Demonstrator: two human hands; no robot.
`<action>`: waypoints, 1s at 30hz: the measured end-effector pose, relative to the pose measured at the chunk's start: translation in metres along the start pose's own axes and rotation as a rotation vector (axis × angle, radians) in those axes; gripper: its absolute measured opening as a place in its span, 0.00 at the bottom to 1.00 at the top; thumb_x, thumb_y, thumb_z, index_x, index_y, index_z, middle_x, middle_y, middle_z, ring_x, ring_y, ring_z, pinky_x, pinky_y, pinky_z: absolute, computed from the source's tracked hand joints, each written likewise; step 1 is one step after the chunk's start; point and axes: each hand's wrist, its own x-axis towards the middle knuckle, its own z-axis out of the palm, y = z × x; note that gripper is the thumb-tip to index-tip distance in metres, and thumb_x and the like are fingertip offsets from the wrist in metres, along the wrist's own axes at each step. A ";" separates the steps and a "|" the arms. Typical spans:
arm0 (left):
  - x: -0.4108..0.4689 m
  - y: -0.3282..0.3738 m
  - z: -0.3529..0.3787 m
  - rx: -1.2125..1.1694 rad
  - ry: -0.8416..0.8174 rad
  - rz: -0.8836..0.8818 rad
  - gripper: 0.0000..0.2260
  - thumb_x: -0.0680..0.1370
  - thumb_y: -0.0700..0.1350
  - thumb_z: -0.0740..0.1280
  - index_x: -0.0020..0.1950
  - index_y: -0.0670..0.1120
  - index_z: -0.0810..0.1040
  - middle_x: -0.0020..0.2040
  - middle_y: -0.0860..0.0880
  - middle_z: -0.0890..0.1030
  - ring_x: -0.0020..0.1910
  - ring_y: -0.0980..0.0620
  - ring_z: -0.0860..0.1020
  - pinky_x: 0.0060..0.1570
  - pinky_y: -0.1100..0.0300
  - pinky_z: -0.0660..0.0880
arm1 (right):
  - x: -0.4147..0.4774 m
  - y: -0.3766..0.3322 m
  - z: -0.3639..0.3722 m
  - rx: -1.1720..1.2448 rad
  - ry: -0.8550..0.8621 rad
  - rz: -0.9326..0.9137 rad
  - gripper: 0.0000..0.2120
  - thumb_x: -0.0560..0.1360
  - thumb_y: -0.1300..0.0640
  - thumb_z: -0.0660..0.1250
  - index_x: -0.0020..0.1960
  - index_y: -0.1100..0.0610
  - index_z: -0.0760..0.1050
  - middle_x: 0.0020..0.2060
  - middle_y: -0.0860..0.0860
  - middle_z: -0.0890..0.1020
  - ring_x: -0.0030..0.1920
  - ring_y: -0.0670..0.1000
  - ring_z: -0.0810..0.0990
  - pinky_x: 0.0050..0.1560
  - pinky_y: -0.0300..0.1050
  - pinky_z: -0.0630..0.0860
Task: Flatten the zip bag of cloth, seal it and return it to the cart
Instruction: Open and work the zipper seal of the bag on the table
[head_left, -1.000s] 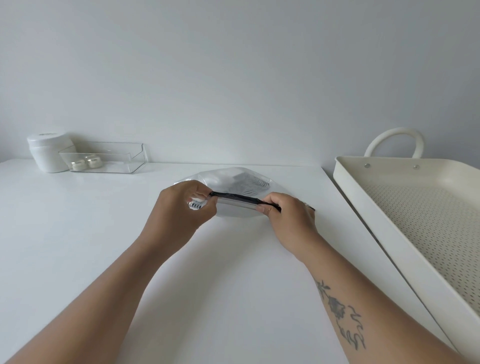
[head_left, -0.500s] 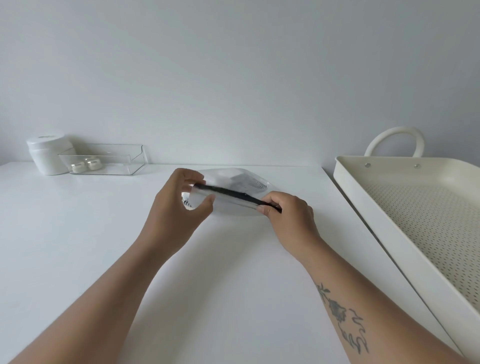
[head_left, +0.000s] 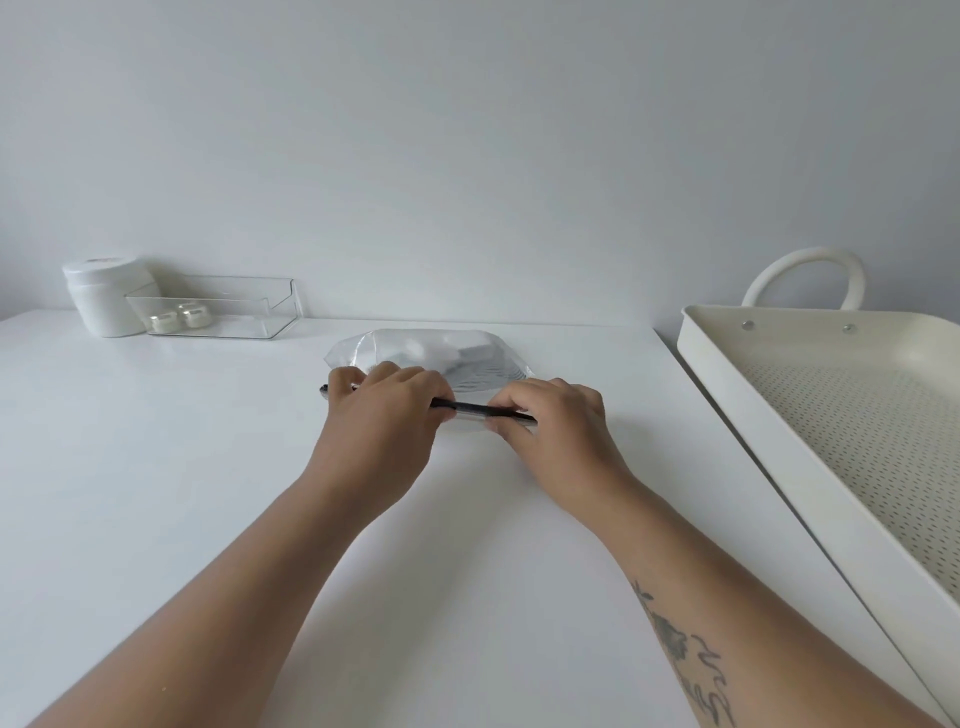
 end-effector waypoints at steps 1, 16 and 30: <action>0.000 -0.002 0.001 -0.004 0.001 -0.012 0.05 0.80 0.47 0.62 0.48 0.52 0.77 0.44 0.57 0.80 0.49 0.52 0.73 0.54 0.53 0.57 | 0.000 0.001 -0.002 -0.024 0.013 0.014 0.01 0.75 0.51 0.69 0.44 0.46 0.78 0.40 0.40 0.81 0.45 0.44 0.72 0.58 0.45 0.62; 0.000 -0.012 0.000 -0.183 0.025 -0.108 0.06 0.76 0.58 0.65 0.45 0.57 0.76 0.40 0.61 0.79 0.45 0.66 0.71 0.52 0.54 0.60 | 0.002 0.007 -0.019 0.771 -0.052 0.456 0.05 0.76 0.54 0.69 0.43 0.54 0.81 0.37 0.48 0.87 0.42 0.44 0.86 0.48 0.39 0.71; -0.002 0.001 0.001 -0.348 -0.029 -0.132 0.09 0.75 0.58 0.67 0.44 0.54 0.79 0.38 0.61 0.81 0.46 0.76 0.69 0.54 0.52 0.67 | 0.002 0.001 -0.019 0.733 -0.168 0.398 0.11 0.77 0.50 0.67 0.37 0.52 0.80 0.43 0.52 0.87 0.42 0.44 0.82 0.55 0.45 0.72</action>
